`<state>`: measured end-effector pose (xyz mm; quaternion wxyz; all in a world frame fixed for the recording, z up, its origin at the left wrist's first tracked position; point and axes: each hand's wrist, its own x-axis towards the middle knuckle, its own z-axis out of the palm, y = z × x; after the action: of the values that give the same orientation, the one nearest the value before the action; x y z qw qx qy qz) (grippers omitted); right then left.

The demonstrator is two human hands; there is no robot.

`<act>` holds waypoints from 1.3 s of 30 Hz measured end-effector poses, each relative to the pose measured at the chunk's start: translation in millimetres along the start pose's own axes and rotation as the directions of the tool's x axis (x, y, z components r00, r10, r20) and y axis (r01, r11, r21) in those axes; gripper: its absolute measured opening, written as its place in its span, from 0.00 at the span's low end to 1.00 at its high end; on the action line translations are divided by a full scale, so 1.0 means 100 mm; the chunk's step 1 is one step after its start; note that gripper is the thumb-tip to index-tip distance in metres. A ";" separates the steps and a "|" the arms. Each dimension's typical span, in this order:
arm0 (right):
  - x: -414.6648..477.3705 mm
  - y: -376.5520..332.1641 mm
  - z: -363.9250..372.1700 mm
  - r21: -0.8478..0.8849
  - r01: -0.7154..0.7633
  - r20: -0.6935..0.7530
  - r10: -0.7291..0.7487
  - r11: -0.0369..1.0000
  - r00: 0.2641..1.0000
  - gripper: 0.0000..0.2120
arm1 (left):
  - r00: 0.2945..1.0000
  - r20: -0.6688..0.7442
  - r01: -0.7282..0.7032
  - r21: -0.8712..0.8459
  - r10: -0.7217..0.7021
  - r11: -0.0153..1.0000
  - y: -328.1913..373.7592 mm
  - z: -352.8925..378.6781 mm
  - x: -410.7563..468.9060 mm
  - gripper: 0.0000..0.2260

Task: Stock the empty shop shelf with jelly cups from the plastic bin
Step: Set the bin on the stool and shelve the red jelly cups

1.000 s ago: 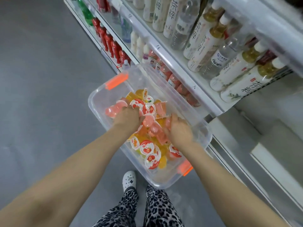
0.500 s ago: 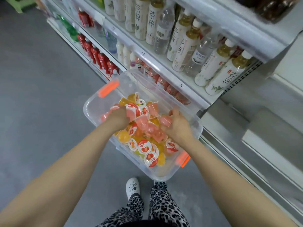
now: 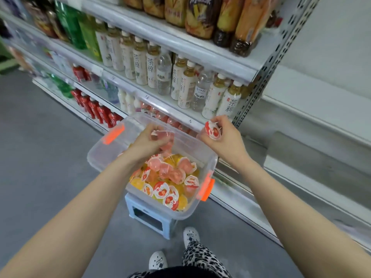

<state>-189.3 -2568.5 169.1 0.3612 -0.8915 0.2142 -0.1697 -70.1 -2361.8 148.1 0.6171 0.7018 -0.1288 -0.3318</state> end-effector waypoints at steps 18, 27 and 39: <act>0.47 0.70 -2.42 0.031 -0.118 -0.456 0.119 0.993 0.882 0.19 | 0.827 0.257 -0.561 0.439 0.500 0.702 1.24 2.22 0.49 0.28; 1.30 1.48 -2.87 0.047 -0.123 -0.401 0.132 0.991 0.907 0.15 | 0.857 0.141 -0.498 0.475 0.496 0.725 1.52 3.14 1.21 0.25; 2.46 2.05 -2.87 -0.077 -0.060 -0.233 0.041 0.995 0.972 0.17 | 0.899 -0.020 -0.342 0.590 0.437 0.731 1.70 3.57 2.00 0.28</act>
<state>-165.0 -2989.5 254.0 0.3006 -0.8742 0.2844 -0.2540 -105.0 -2793.8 242.1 0.4412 0.8350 -0.3179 -0.0839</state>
